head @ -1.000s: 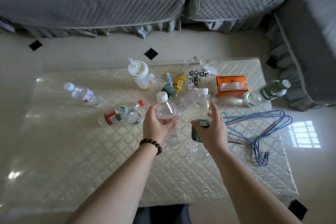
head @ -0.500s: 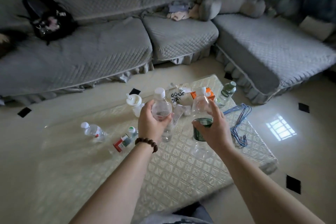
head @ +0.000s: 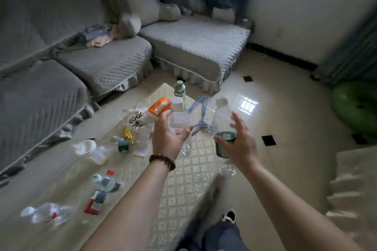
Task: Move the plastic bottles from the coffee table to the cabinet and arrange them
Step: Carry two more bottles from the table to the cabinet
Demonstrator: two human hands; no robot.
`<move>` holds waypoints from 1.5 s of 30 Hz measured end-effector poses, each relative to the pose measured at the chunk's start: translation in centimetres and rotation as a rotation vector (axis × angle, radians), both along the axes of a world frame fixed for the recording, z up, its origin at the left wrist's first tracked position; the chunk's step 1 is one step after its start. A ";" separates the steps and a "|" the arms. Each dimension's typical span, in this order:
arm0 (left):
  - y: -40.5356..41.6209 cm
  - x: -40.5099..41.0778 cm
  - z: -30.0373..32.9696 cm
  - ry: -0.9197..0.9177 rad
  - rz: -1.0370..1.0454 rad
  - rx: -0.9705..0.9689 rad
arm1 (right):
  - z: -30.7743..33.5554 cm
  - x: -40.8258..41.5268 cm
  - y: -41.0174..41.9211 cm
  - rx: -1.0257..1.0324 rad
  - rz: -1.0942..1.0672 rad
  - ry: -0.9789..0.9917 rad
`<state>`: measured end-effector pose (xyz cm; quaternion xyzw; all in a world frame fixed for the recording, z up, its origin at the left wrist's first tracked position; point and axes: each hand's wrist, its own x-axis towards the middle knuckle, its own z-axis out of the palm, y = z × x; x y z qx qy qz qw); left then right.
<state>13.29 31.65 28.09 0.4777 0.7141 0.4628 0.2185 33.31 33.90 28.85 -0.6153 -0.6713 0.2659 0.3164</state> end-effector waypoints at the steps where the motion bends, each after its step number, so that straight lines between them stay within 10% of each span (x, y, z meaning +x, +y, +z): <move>1: 0.5 1.8 0.3 0.007 -0.057 -0.016 | 0.1 1.8 -0.5 0.010 -0.048 0.003; 26: -0.5 55.9 2.1 0.023 -1.031 -0.035 | -0.1 47.9 -18.4 0.046 -1.011 0.044; 45: 5.1 82.5 -4.1 0.092 -1.421 -0.158 | -6.2 65.4 -17.0 -0.035 -1.519 0.134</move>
